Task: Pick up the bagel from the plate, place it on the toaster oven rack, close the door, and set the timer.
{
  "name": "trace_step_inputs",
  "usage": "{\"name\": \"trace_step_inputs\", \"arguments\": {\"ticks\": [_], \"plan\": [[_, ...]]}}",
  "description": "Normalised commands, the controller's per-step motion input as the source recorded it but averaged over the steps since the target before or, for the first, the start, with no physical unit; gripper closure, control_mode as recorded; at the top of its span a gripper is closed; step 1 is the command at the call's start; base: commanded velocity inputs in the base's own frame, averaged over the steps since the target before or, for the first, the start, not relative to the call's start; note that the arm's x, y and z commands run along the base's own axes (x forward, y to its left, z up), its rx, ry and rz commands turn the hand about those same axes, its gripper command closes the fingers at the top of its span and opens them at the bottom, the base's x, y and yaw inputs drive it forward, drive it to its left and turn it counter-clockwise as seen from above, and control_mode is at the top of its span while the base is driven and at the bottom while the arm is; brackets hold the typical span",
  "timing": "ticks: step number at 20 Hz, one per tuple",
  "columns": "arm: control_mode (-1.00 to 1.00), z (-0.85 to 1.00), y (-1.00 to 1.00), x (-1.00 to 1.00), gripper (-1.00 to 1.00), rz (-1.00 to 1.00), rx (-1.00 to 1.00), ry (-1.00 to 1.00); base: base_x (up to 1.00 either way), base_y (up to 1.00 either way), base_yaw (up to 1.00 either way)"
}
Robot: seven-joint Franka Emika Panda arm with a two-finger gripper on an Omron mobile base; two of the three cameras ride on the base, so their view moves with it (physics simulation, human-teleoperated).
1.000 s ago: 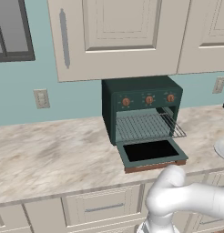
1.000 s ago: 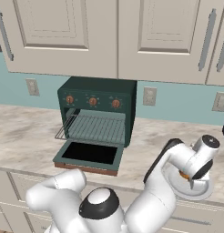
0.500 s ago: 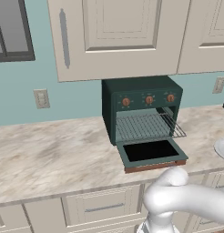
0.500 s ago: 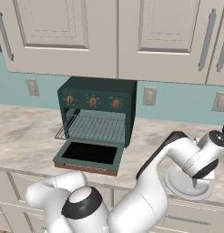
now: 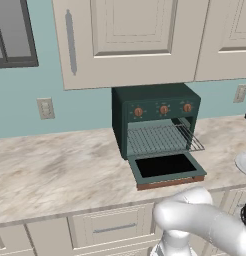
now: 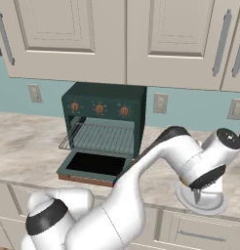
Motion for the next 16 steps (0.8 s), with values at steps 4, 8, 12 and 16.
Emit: {"name": "trace_step_inputs", "arguments": {"ticks": [4,8,12,16], "plan": [[-1.00,0.15,1.00,-0.84,1.00,0.00,-0.18,-0.43,0.00,0.00,0.00],[-1.00,0.44,1.00,-0.25,1.00,0.00,-0.24,-0.38,0.00,0.00,0.00],[-1.00,0.24,1.00,0.00,1.00,0.00,-0.21,-0.11,0.00,0.00,0.00],[-1.00,0.16,0.86,0.01,1.00,0.02,-0.13,0.01,0.00,0.00,0.00]]}}
